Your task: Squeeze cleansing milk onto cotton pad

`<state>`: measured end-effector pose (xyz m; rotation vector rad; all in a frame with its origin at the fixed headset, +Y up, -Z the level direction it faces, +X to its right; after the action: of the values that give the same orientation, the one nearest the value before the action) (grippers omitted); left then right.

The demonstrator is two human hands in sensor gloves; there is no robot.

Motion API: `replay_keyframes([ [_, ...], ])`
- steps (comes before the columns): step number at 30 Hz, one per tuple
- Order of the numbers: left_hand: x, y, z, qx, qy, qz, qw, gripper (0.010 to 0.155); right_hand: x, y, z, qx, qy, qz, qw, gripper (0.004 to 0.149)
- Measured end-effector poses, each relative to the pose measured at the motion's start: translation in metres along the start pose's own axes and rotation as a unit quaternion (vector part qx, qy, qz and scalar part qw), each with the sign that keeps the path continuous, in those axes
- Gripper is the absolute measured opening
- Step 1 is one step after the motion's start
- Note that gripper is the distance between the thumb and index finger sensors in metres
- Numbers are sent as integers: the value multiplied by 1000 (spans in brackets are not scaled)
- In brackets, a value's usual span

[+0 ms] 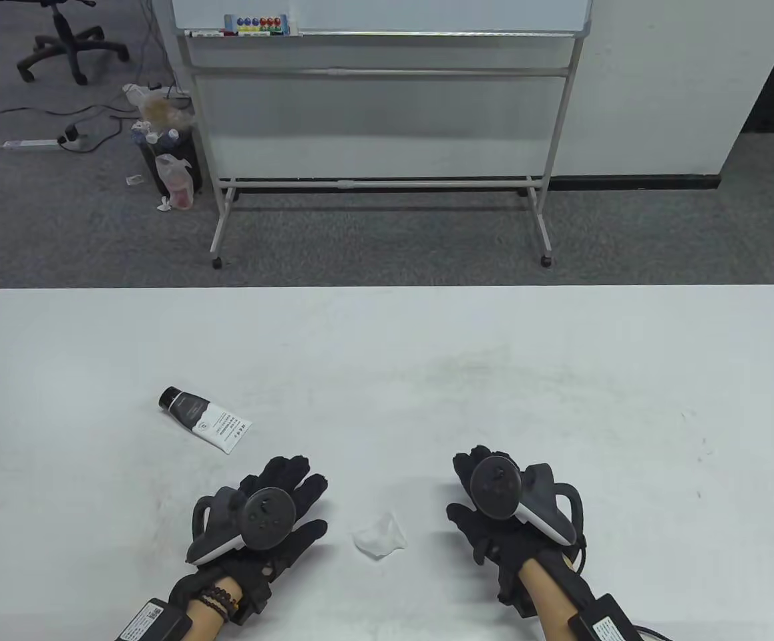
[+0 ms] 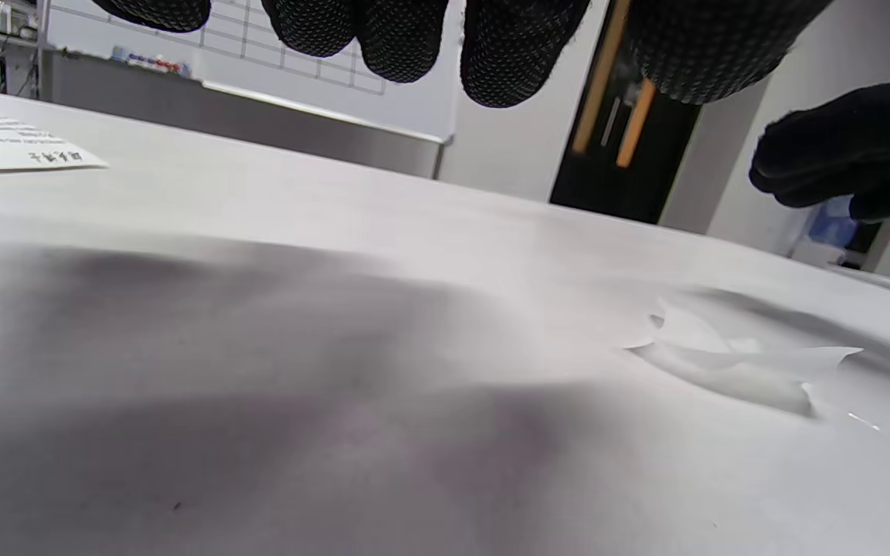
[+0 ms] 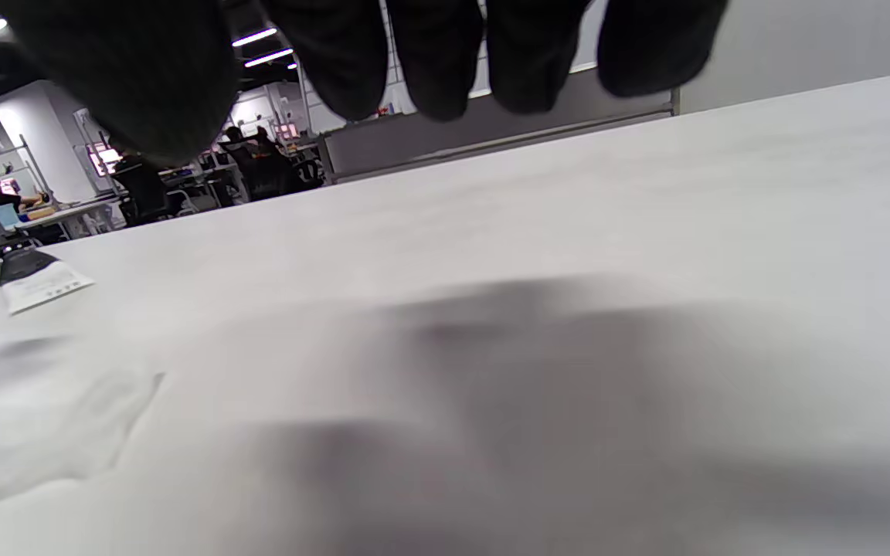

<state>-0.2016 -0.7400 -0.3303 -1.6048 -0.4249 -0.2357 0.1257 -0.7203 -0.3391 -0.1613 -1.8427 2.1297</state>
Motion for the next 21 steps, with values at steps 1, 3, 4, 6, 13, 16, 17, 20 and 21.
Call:
replay_keyframes([
  [1,-1,0,-1,-2,1,1,1000,70,0,0,0,0,-1,0,1000,78],
  [3,-1,0,-2,-5,4,3,1000,70,1,0,0,-1,-1,0,1000,79],
  [4,-2,1,-2,-5,5,5,1000,70,0,0,0,-1,0,0,1000,79],
  [6,-4,1,-1,-4,2,15,1000,71,0,0,1,-2,1,1,1000,78],
  [13,-48,12,5,-18,-58,110,992,77,-5,2,0,1,10,11,1000,79],
  [16,-83,21,10,-10,-70,202,977,81,-6,1,-4,-8,18,9,1000,79],
  [17,-93,24,11,-4,-66,233,970,81,-7,1,-4,-8,22,8,1000,78],
  [20,-129,36,17,9,-57,358,932,79,-8,0,-2,-6,28,9,1000,78],
  [21,-137,41,18,6,-50,386,921,80,-7,1,0,2,29,11,1000,78],
])
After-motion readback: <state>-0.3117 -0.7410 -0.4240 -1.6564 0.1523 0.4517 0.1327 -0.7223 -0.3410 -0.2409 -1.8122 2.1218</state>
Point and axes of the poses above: the tracker on the back of each hand, its own x axis roughly to the thumb side, its own y axis roughly from the wrist to the fingertips, z = x × y, the point moved 1 cm from there along y, roughly from the wrist to the fingertips, and after that the axes turned 4 degrees about y, right-handed, at the moved point
